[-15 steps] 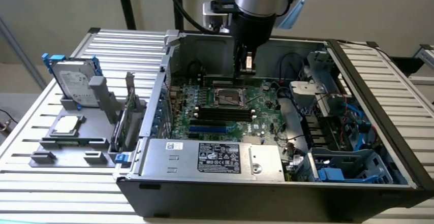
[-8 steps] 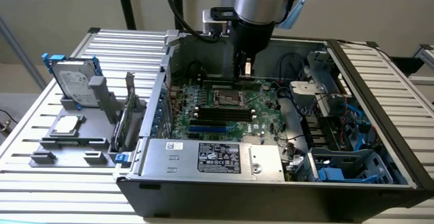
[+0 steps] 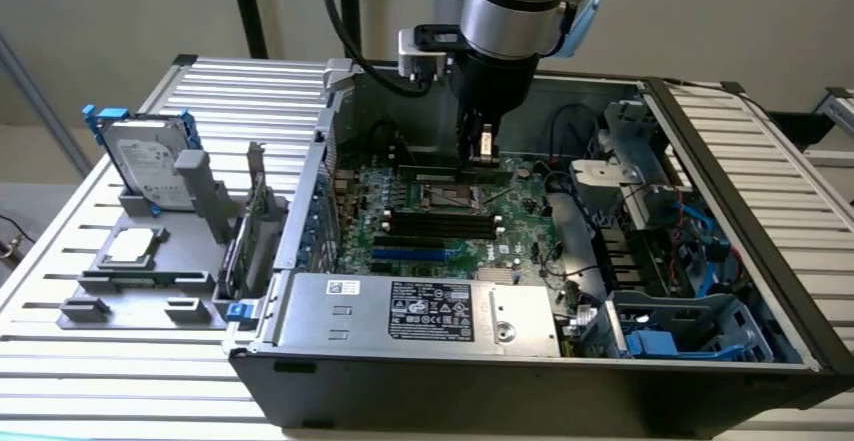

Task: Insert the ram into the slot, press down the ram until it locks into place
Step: 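Insert the ram into the slot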

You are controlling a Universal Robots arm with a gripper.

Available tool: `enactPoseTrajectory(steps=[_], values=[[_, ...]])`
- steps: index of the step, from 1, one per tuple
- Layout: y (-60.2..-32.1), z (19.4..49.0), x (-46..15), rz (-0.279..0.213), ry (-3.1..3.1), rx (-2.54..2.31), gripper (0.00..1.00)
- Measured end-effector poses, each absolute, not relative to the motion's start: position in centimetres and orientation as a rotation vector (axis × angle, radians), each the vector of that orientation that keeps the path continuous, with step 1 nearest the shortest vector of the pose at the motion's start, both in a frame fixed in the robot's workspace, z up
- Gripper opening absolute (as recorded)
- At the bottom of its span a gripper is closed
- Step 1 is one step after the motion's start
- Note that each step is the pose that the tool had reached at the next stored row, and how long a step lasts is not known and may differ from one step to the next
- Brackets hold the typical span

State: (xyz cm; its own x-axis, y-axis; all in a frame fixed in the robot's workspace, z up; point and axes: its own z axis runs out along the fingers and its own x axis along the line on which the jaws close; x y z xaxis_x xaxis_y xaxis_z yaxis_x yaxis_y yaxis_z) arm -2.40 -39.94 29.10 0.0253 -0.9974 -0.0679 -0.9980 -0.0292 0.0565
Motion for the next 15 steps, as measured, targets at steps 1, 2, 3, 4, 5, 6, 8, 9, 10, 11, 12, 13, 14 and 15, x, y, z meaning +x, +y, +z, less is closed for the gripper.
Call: enactPoseTrajectory(steps=[1, 2, 3, 4, 5, 6, 8, 9, 10, 11, 12, 13, 14, 15], values=[[-40.0, 29.0, -2.4, 0.138, 2.185, -2.245, 0.13], [-40.0, 28.9, -2.4, 0.139, 2.186, -2.246, 0.13], [-40.0, 28.8, -2.4, 0.139, 2.187, -2.247, 0.13], [-40.0, 28.7, -2.4, 0.138, 2.188, -2.248, 0.13], [-40.0, 28.6, -2.4, 0.138, 2.189, -2.249, 0.13], [-40.1, 28.5, -2.4, 0.138, 2.190, -2.250, 0.13], [-40.1, 28.3, -2.4, 0.136, 2.192, -2.252, 0.13], [-40.1, 28.2, -2.4, 0.136, 2.193, -2.253, 0.13], [-40.1, 28.2, -2.4, 0.136, 2.194, -2.254, 0.13], [-40.1, 28.1, -2.4, 0.135, 2.195, -2.255, 0.13], [-40.2, 28.0, -2.4, 0.135, 2.196, -2.256, 0.13], [-40.2, 27.9, -2.4, 0.134, 2.198, -2.257, 0.13], [-40.2, 27.8, -2.4, 0.134, 2.199, -2.258, 0.13], [-40.2, 27.7, -2.4, 0.133, 2.200, -2.259, 0.13]])
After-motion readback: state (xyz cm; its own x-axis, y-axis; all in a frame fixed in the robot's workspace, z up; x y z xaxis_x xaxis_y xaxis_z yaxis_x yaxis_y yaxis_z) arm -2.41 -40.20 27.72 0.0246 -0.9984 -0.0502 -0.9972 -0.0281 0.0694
